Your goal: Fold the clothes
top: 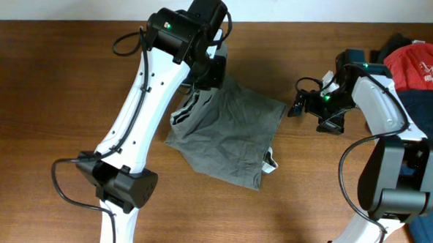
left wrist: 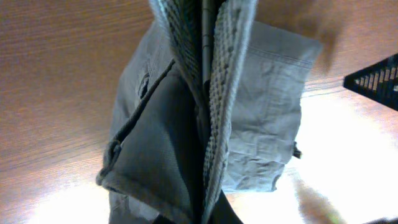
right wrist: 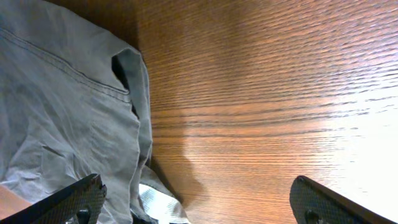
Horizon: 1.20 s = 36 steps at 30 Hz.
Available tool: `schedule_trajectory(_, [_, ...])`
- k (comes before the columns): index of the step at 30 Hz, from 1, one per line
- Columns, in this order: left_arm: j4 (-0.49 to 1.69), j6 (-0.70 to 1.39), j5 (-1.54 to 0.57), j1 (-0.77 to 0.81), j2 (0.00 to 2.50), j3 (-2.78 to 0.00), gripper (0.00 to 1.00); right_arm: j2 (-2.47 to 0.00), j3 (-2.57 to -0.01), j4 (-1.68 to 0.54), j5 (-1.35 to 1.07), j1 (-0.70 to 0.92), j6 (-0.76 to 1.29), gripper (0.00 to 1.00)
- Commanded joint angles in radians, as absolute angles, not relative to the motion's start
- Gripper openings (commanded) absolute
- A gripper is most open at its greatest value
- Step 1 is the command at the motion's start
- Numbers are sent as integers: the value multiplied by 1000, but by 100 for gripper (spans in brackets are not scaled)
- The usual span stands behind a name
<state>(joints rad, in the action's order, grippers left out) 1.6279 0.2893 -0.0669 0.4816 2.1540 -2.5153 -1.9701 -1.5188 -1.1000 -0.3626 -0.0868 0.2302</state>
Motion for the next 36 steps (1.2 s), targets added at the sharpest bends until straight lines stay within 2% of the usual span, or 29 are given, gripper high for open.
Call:
schedule_trajectory(1, [1607,303,-182,484,2130,-2518,4,-1970,-1521,-1104,-346,-85,207,99])
schedule_trajectory(7, [1583,303,-271,488,2130,-2518,4,-1970,-1516,-1059,-264,-86,253,99])
schedule_trajectory(10, [1570,302,-266,501,2130,-2518,14,-1970,-1516,-1051,-249,-88,263,99])
schedule_trajectory(12, [1562,302,-266,511,2130,-2518,14,-1970,-1516,-1051,-250,-88,263,99])
schedule_trajectory(17, [1547,302,-258,532,2130,-2518,1,-1970,-1516,-1052,-245,-91,263,99])
schedule_trajectory(24, [1549,300,-238,539,2130,-2518,2,-1970,-1516,-1080,-270,-155,258,99])
schedule_trajectory(25, [1549,299,-202,538,2130,-2518,6,-1970,-1517,-1092,-306,-169,230,99])
schedule_trajectory(29, [1555,299,-22,530,2130,-2518,36,-1961,-1526,-1160,-416,-207,160,99])
schedule_trajectory(32, [1556,299,85,490,2130,-2518,64,-1900,-1526,-1212,-472,-209,130,99])
schedule_trajectory(36, [1557,299,102,411,2130,-2518,84,-1787,-1526,-1279,-490,-181,128,99])
